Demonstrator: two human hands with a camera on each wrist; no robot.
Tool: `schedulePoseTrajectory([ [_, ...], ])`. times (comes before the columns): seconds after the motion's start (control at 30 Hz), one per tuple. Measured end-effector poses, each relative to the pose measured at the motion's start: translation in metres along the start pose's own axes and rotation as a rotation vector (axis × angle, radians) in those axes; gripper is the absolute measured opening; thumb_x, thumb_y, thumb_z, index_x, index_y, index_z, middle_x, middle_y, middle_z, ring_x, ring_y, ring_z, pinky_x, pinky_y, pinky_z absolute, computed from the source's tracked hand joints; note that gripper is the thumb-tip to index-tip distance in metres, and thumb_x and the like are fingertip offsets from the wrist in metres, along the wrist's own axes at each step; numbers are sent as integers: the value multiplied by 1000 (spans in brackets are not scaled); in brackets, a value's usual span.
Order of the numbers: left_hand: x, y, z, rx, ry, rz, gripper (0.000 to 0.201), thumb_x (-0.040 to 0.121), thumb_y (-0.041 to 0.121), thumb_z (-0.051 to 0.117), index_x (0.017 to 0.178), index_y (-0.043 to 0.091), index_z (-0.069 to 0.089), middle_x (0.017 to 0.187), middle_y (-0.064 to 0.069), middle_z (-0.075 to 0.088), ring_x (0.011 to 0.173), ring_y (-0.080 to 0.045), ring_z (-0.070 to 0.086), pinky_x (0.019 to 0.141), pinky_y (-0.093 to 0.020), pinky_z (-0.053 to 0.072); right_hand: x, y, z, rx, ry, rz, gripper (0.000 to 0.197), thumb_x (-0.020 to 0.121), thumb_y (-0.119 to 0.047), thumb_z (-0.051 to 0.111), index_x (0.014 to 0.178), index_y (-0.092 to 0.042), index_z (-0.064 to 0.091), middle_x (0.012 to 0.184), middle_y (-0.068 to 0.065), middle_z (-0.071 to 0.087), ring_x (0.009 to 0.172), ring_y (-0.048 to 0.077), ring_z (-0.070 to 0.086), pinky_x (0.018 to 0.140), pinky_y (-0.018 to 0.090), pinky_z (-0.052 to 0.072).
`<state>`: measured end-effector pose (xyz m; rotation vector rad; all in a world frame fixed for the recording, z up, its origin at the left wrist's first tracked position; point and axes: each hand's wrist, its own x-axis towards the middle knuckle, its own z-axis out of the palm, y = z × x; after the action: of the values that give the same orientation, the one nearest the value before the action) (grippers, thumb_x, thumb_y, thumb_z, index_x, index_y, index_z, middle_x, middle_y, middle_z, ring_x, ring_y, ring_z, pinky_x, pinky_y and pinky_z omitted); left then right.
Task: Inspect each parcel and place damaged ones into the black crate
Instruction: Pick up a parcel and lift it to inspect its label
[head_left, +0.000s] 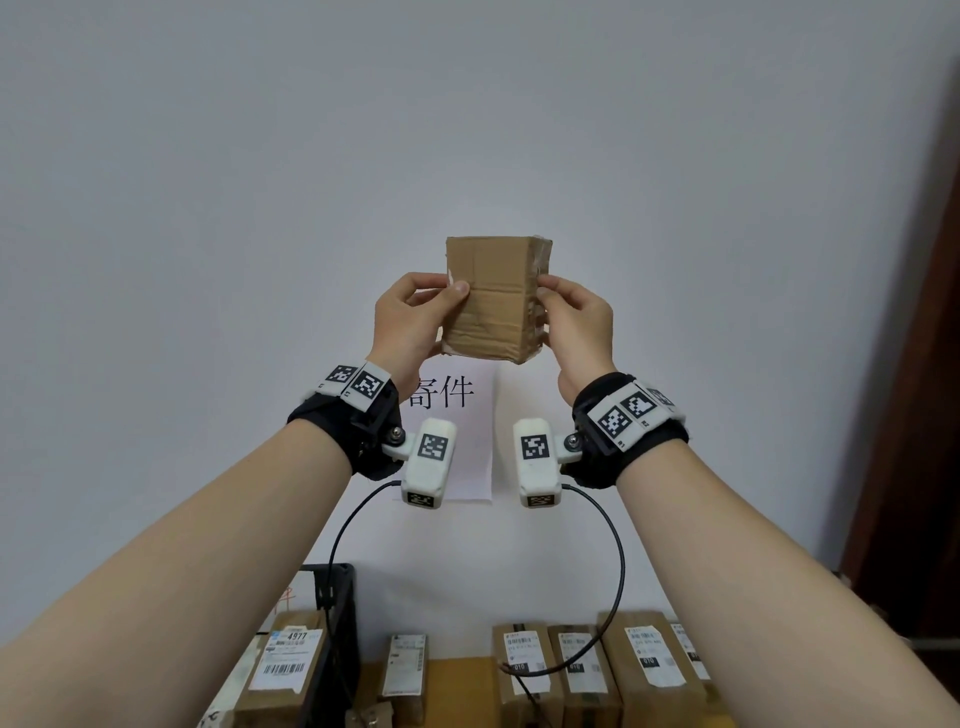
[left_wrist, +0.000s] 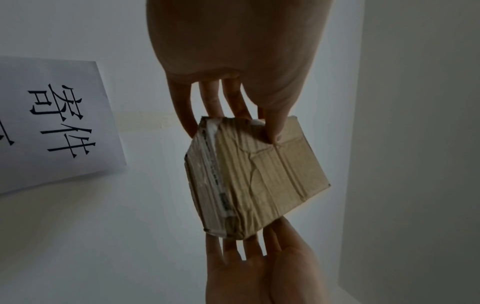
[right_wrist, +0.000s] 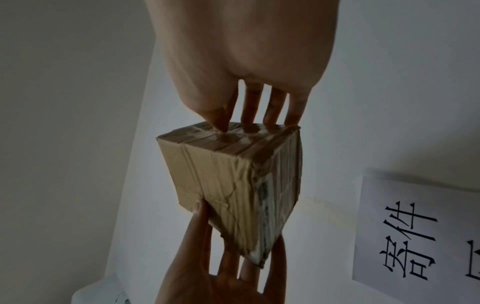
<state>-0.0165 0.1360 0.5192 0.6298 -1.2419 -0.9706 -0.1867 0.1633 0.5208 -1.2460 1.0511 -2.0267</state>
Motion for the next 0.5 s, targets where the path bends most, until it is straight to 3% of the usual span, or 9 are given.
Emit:
schedulePoseTrajectory([
  [0.07, -2, 2, 2, -27, 5, -8, 10, 97, 25, 72, 94, 17, 69, 99, 2, 77, 89, -15, 74, 64, -30, 60, -1, -4, 0, -10, -38, 36, 25, 100, -10, 55, 101, -21, 77, 91, -10, 74, 69, -2, 65, 62, 17, 51],
  [0.1, -2, 3, 2, -34, 5, -20, 13, 100, 26, 69, 93, 16, 71, 99, 4, 78, 90, -15, 76, 69, -33, 63, -2, -5, 1, -15, -61, 61, 28, 100, -12, 52, 99, -22, 79, 87, -13, 74, 67, -1, 64, 58, 16, 49],
  [0.2, -1, 5, 2, -37, 18, -54, 23, 104, 30, 61, 99, 14, 77, 104, 4, 80, 100, -17, 76, 82, -37, 64, -6, -3, 3, -9, -104, 97, 34, 99, -16, 48, 99, -22, 82, 96, -5, 79, 80, 13, 67, 66, 26, 53],
  [0.3, -1, 7, 1, -20, 34, -65, 27, 105, 31, 58, 99, 16, 78, 105, 5, 80, 103, -17, 76, 84, -36, 63, -9, -1, 3, 9, -132, 110, 39, 100, -14, 43, 107, -22, 80, 109, 1, 78, 86, 15, 66, 65, 26, 53],
  [0.5, -3, 7, 1, 1, 37, -69, 27, 105, 32, 57, 98, 18, 79, 104, 8, 80, 103, -15, 75, 84, -35, 63, -10, -1, 2, 38, -134, 144, 40, 102, -13, 41, 114, -18, 78, 100, -3, 76, 84, 15, 67, 59, 24, 56],
])
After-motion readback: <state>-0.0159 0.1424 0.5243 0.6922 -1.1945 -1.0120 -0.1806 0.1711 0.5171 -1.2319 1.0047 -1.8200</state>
